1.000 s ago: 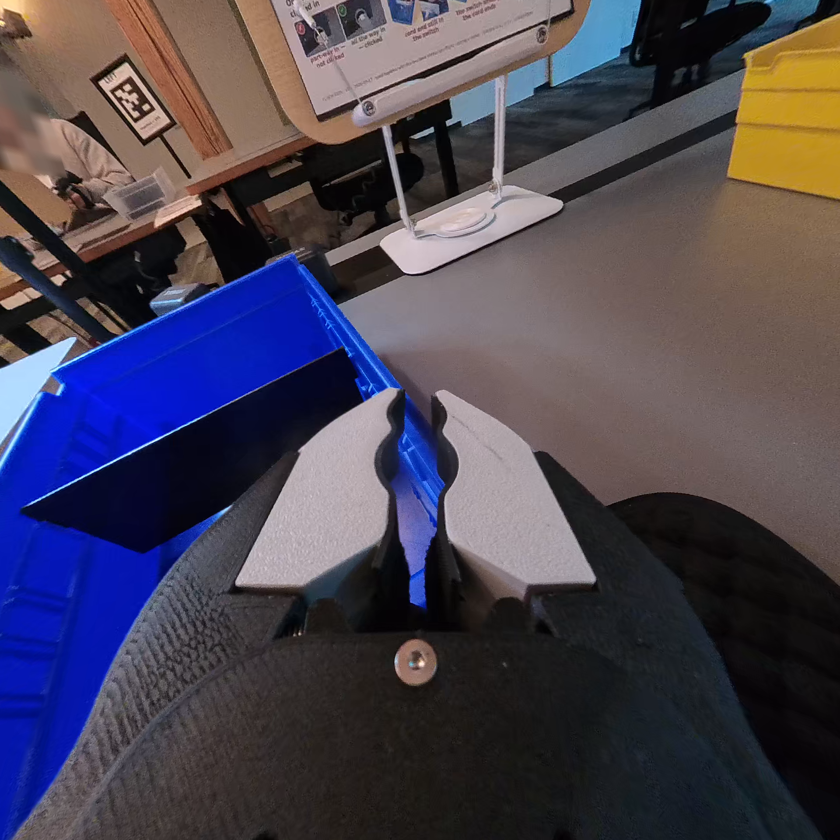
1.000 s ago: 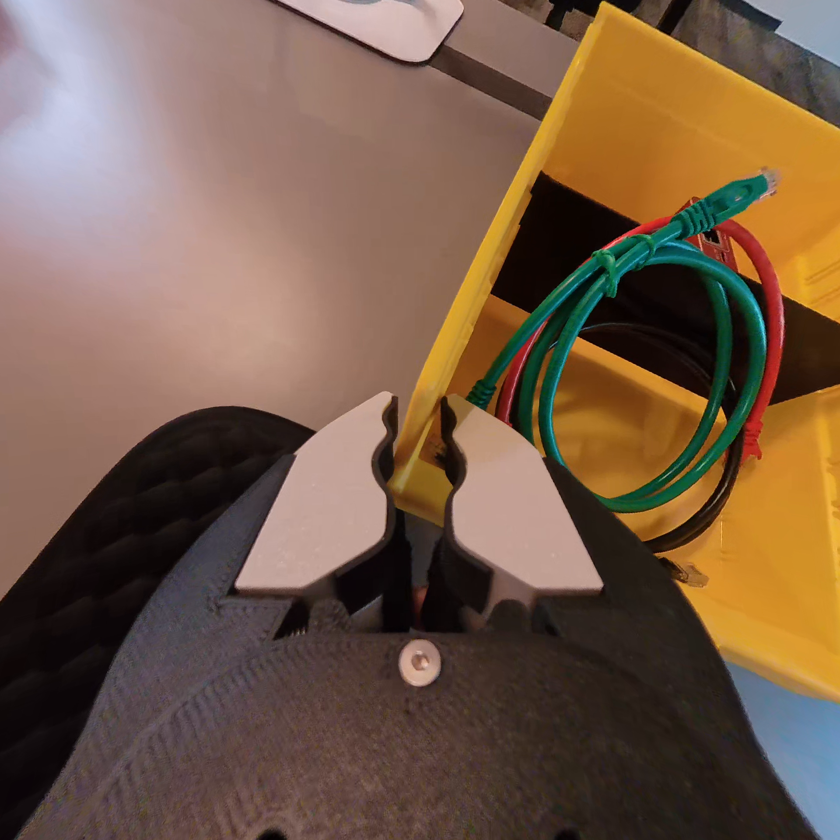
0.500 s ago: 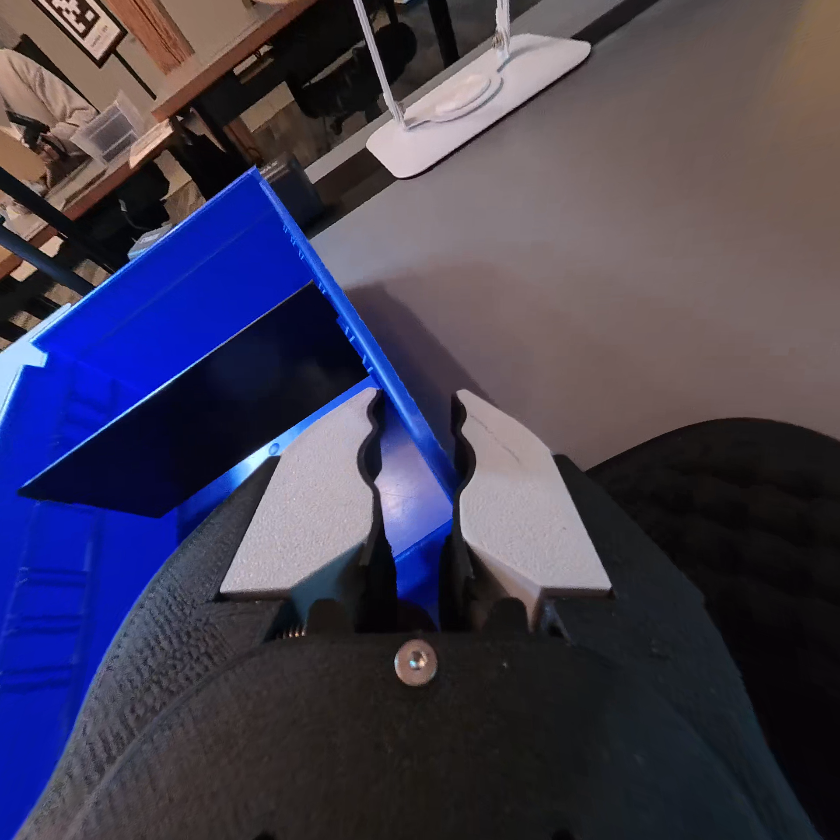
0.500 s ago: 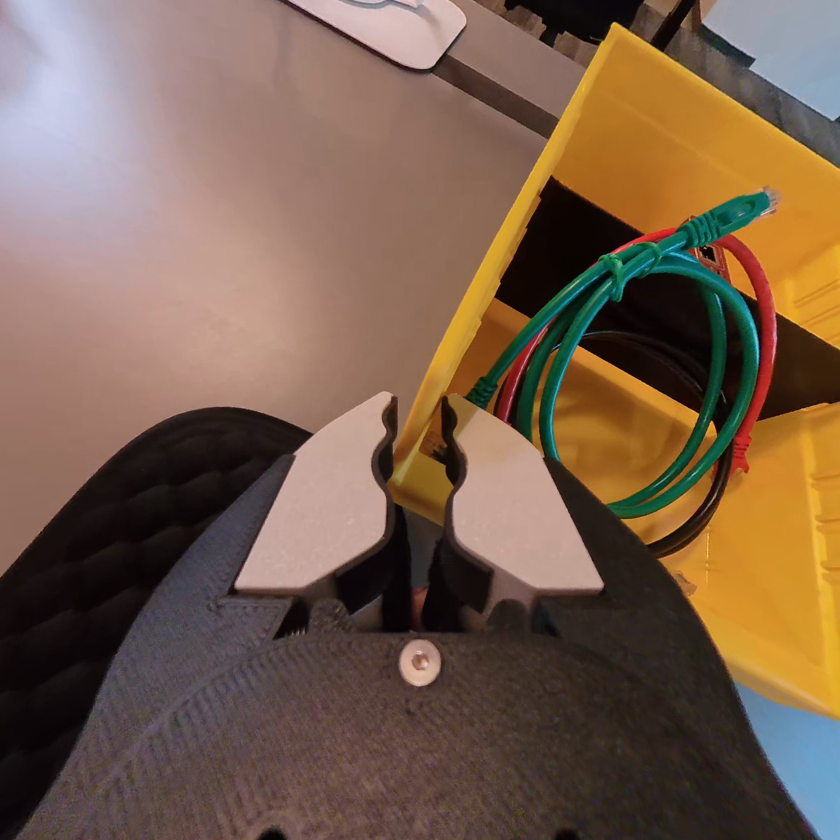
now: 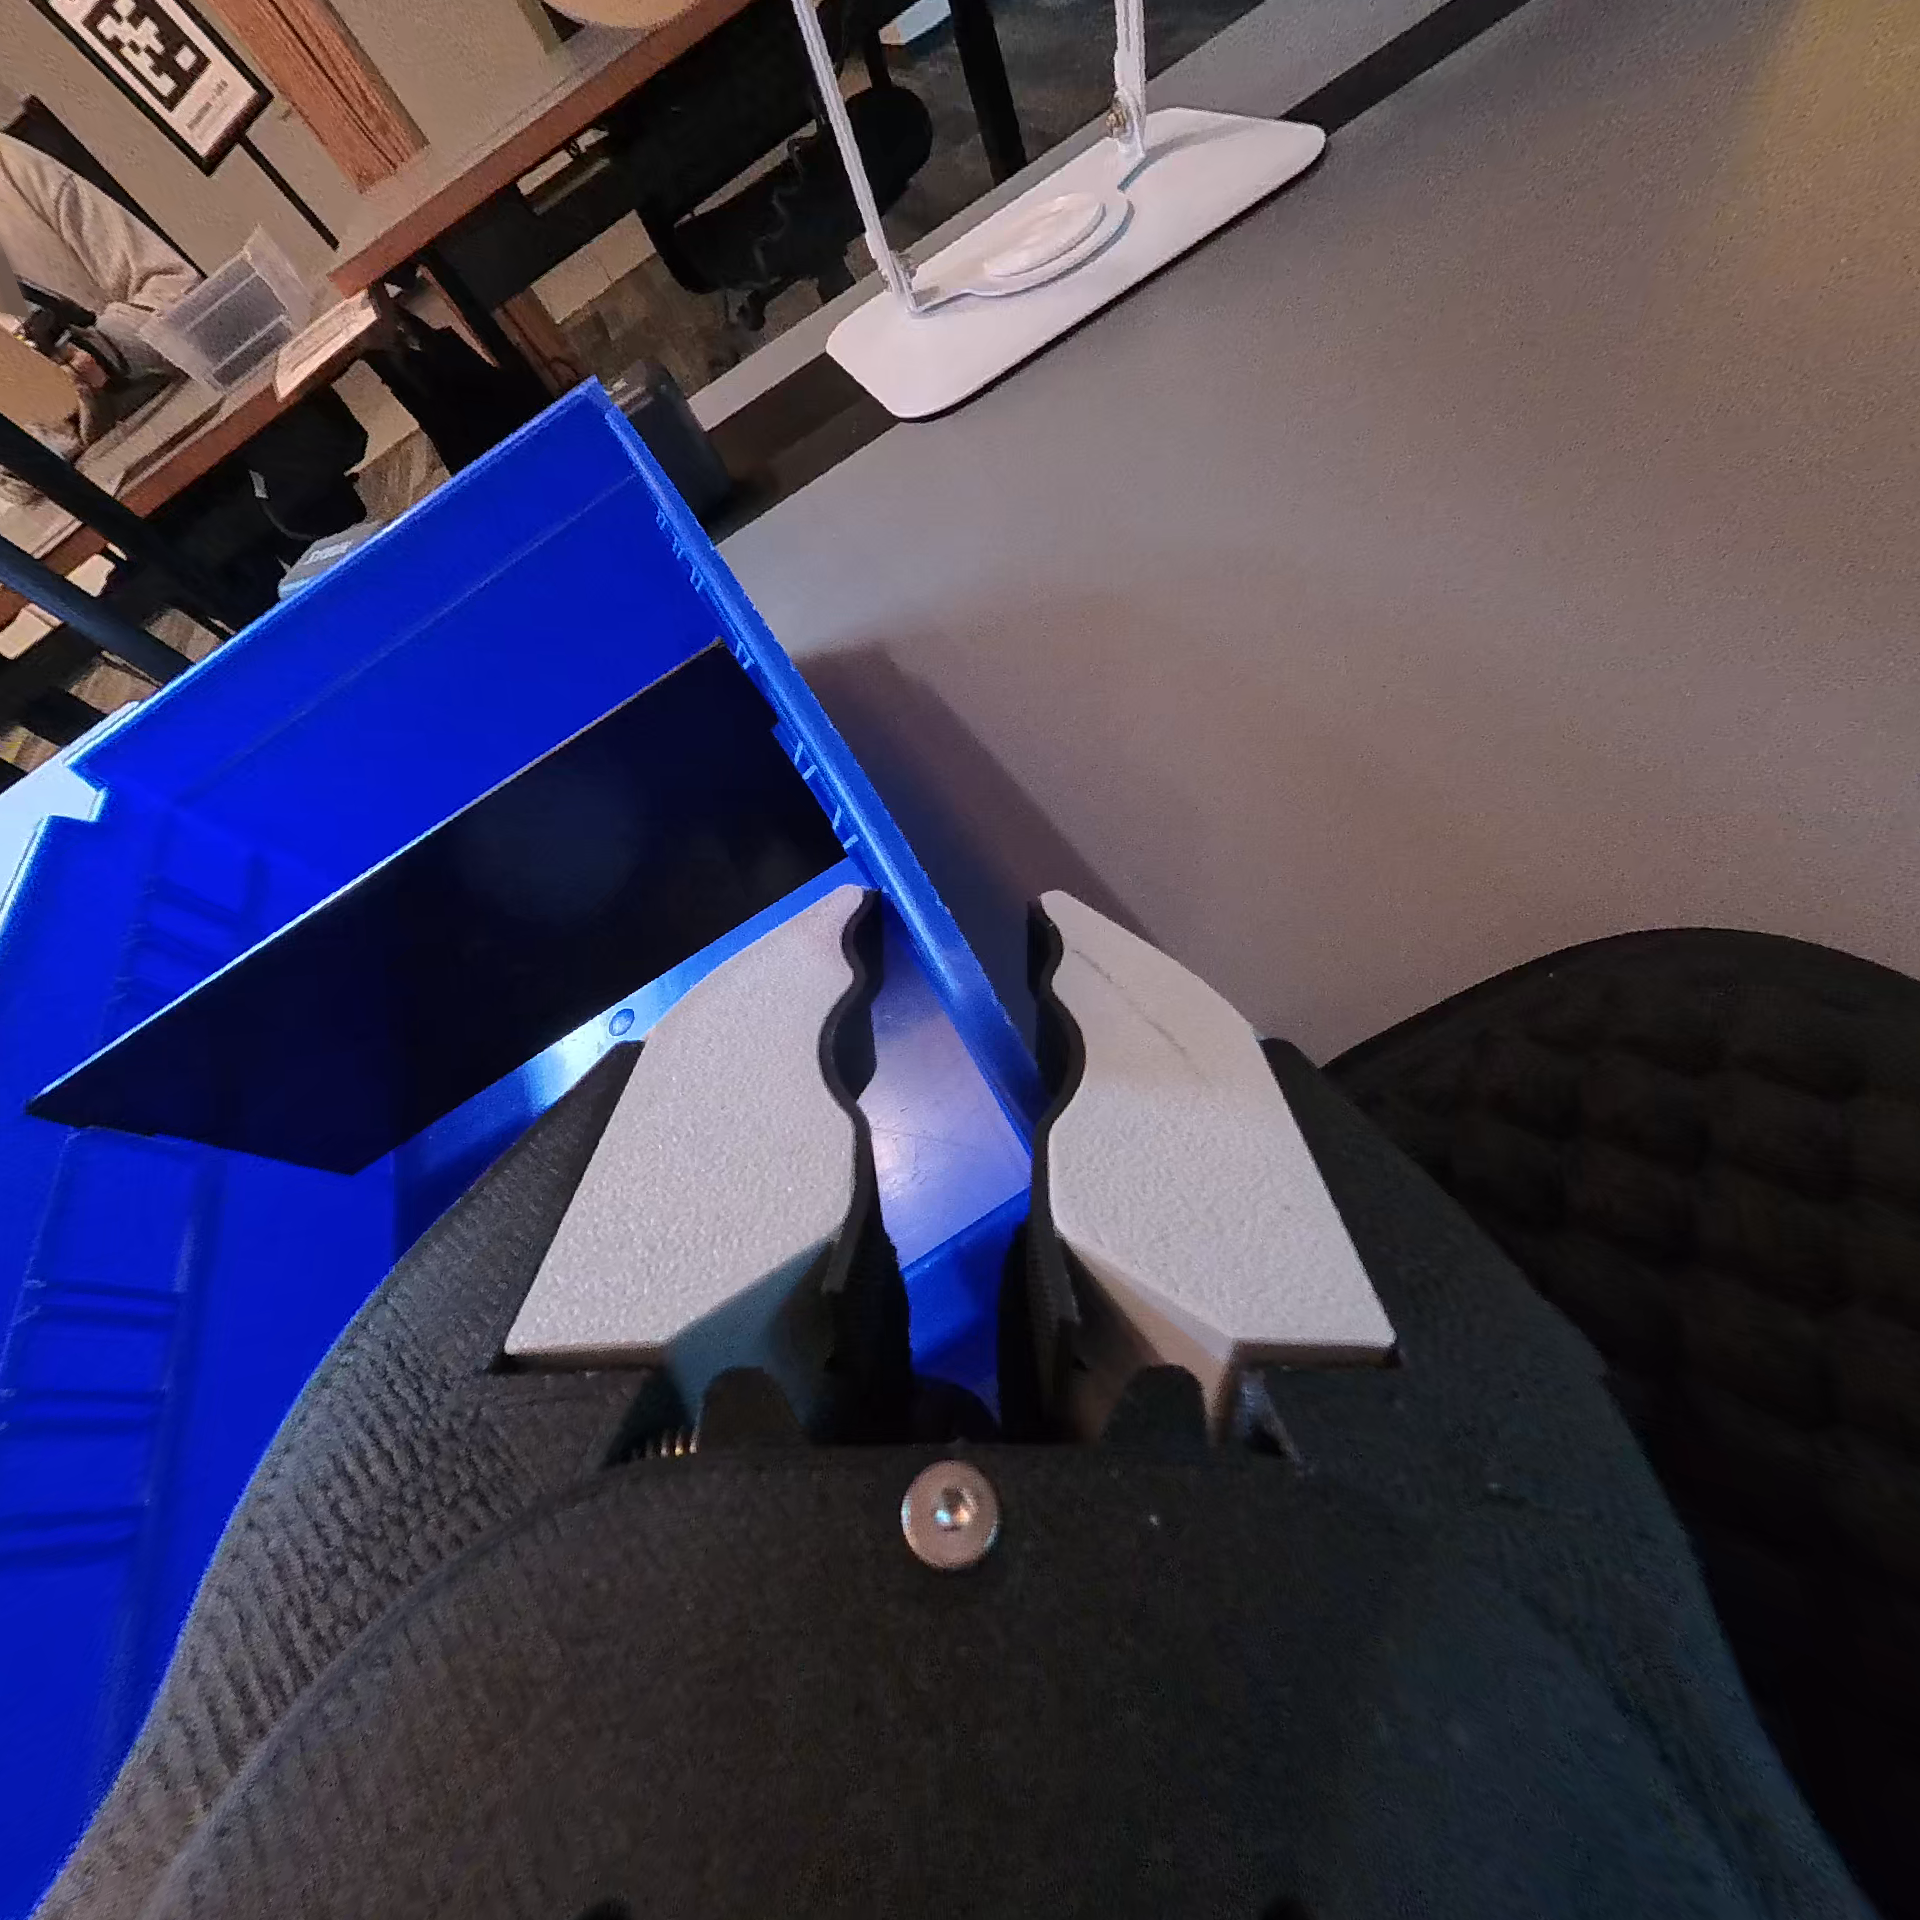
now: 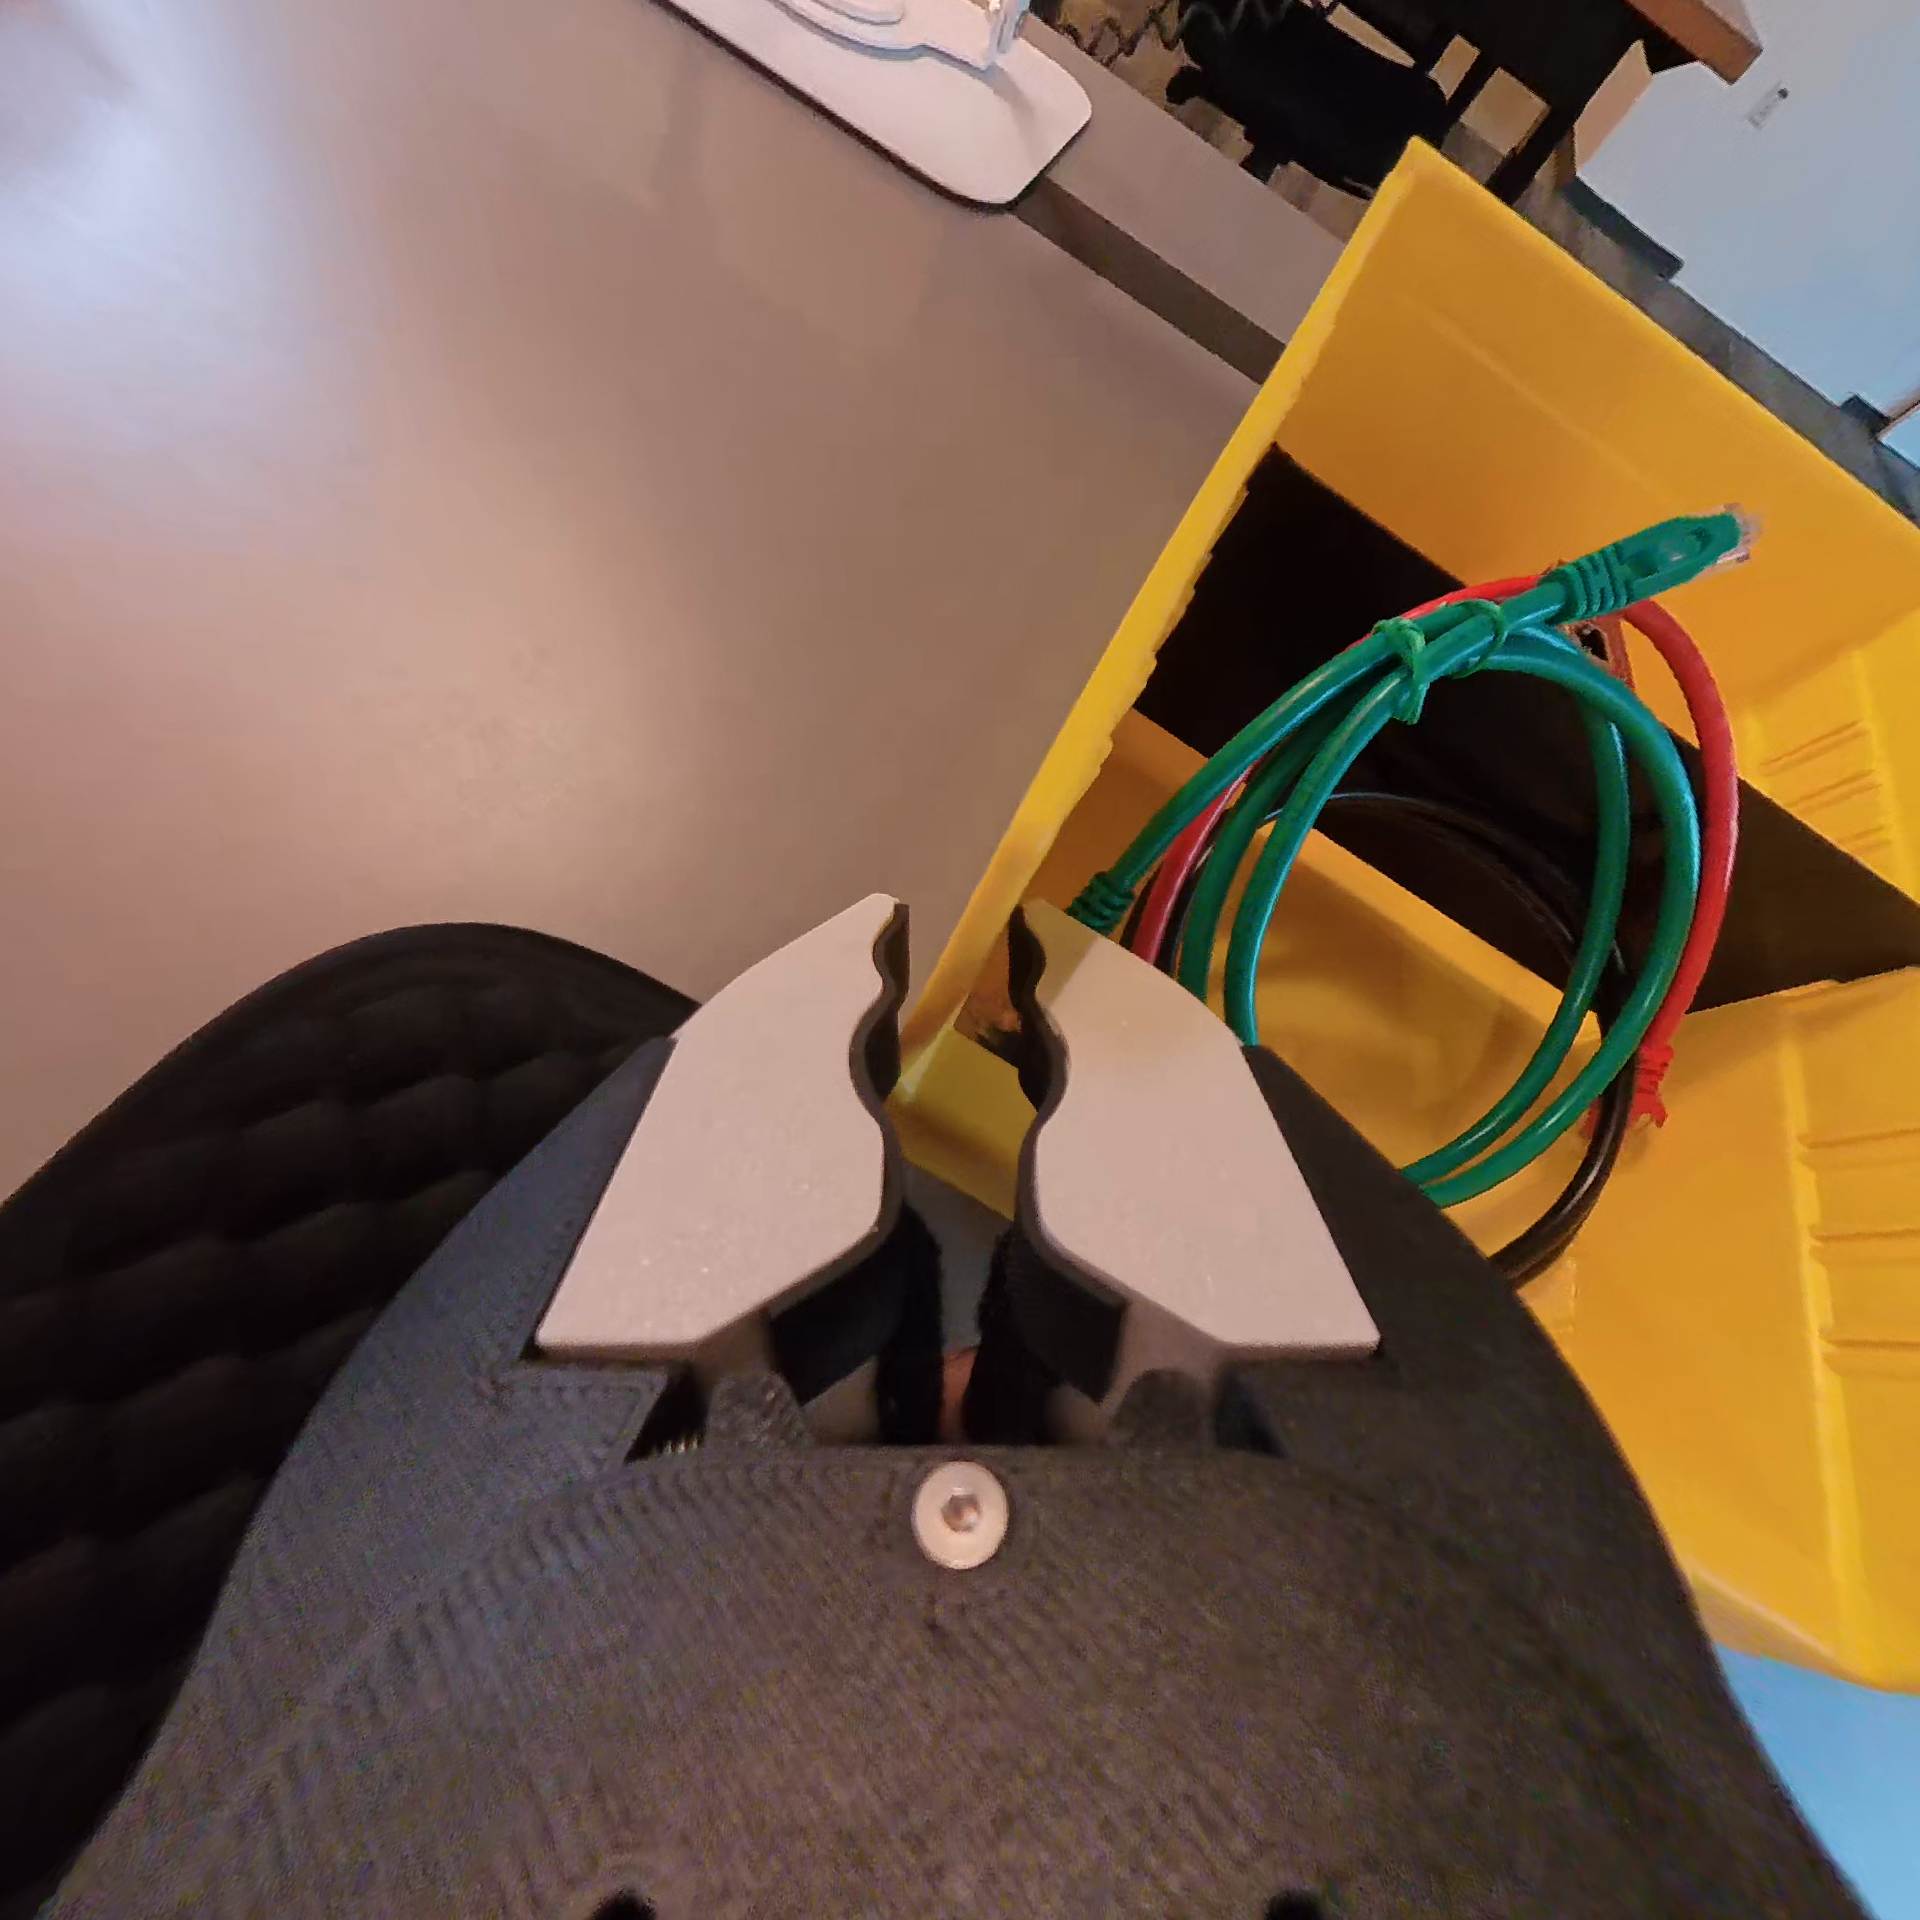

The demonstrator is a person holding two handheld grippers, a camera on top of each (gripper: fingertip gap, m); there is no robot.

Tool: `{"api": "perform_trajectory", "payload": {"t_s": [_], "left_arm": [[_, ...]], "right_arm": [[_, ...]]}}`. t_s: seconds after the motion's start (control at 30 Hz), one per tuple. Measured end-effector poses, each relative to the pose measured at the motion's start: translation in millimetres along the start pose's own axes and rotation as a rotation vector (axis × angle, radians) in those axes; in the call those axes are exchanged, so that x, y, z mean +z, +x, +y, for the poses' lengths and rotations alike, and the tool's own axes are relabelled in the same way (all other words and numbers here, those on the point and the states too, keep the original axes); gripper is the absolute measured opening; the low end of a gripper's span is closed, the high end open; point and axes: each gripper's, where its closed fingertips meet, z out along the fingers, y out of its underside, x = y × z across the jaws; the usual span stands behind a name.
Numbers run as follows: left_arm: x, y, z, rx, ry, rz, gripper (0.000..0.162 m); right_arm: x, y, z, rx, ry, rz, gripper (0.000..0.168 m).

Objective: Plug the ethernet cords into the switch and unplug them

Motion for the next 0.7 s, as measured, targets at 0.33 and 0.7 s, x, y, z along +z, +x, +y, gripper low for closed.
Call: {"api": "perform_trajectory", "payload": {"t_s": [0.33,0.7], "left_arm": [[0.1,0.6,-0.6,0.006,0.01,0.008,0.025],[3.4,3.0,-4.1,-0.084,0.045,0.028,0.027]], "right_arm": [[5.2,-1.3,-3.7,-0.02,0.001,0.009,0.019],[4.0,-3.8,-4.7,0.026,0.077,-0.075,0.02]]}}
